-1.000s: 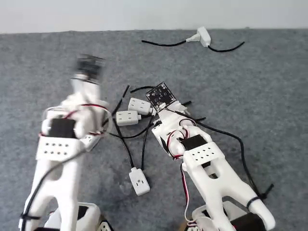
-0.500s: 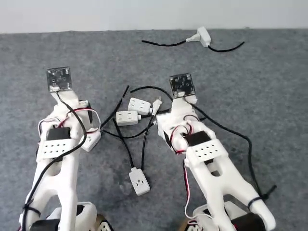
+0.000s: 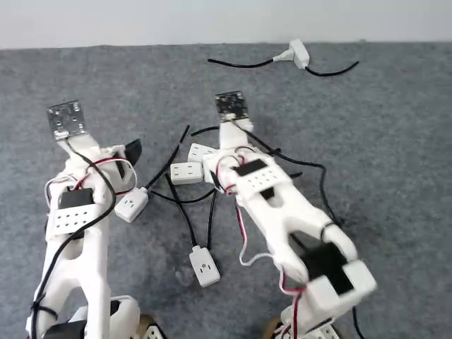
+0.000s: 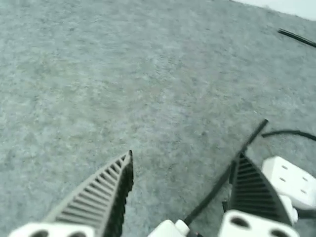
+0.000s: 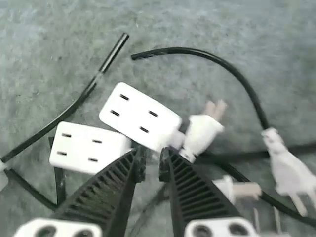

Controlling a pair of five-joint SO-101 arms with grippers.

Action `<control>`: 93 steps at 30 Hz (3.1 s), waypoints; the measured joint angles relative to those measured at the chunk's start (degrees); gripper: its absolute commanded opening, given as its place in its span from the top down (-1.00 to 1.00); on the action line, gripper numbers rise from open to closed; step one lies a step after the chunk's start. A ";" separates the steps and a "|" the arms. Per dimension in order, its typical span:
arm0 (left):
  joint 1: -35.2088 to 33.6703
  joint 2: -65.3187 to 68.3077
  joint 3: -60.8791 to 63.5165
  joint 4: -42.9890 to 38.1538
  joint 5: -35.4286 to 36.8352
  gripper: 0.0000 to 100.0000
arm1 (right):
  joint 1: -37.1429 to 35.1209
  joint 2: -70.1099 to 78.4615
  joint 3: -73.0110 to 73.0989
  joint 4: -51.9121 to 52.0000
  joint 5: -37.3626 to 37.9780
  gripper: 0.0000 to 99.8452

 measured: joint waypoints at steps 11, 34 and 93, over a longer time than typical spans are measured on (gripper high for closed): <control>-1.05 0.18 0.00 -0.09 1.14 0.39 | 0.26 13.71 -14.51 2.29 -6.59 0.88; -1.05 0.35 1.41 -4.84 1.14 0.39 | 5.36 8.26 -17.58 19.96 -6.59 0.75; -0.53 0.35 1.41 -4.92 -0.79 0.39 | -0.62 19.96 -34.55 32.62 2.99 0.98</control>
